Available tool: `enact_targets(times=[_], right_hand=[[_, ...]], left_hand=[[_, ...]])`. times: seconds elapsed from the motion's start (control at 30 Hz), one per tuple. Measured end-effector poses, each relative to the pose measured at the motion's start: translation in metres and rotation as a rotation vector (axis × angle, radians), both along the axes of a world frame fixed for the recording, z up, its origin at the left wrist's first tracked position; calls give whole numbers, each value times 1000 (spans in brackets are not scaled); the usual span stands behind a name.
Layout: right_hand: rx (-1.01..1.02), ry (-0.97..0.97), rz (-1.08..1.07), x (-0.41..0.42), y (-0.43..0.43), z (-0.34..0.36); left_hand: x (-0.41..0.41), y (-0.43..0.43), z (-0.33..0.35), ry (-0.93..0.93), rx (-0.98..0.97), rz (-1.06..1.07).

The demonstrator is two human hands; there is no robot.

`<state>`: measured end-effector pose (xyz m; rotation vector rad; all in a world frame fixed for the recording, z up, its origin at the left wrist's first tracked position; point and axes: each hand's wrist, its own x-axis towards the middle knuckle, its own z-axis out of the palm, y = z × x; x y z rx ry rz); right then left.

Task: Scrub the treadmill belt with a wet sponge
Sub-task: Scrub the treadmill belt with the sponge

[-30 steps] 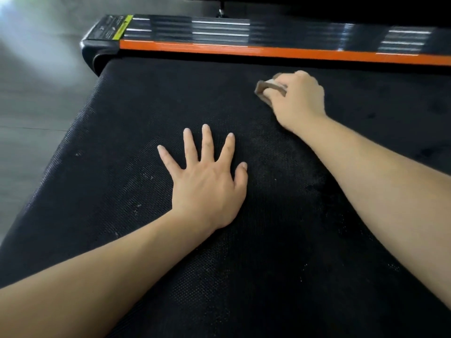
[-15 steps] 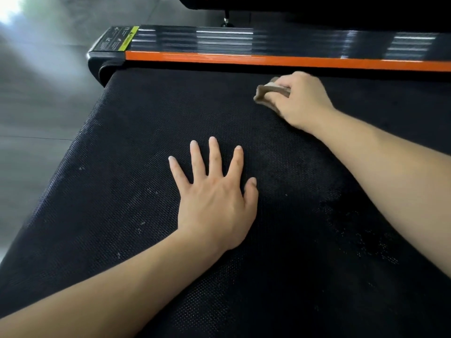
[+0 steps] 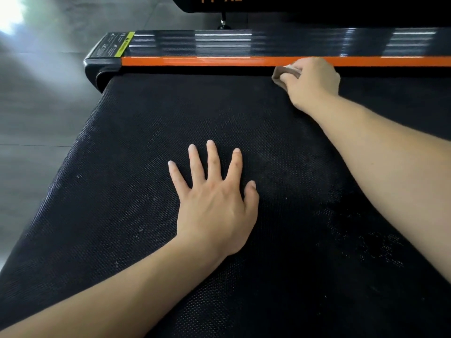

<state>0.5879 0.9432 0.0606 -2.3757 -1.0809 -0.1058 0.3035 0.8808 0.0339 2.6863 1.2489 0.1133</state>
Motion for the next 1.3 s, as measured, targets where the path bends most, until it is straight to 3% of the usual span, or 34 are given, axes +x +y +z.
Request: enact_targets(times=[0.13, 0.33, 0.5, 0.67, 0.83, 1.0, 1.07, 1.2, 1.3], right_hand=[[-21, 37, 317, -15, -12, -1], [-77, -47, -55, 18, -18, 9], [-76, 28, 248, -5, -46, 6], [-29, 21, -57, 16, -46, 11], [-65, 44, 253, -15, -78, 4], [-13, -4, 5, 11, -70, 9], [-12, -17, 52, -4, -74, 1], [-91, -17, 350, -31, -103, 2], [-68, -11, 138, -3, -100, 11]], left_hand=[[1, 1, 0, 16, -4, -3], [2, 2, -1, -1, 3, -6], [3, 1, 1, 12, 0, -4], [2, 1, 0, 17, 4, 0], [3, 1, 1, 27, 1, 1], [3, 1, 1, 33, 2, 1], [3, 2, 1, 37, -3, 7], [4, 1, 1, 45, -3, 7], [3, 1, 1, 43, -2, 3]])
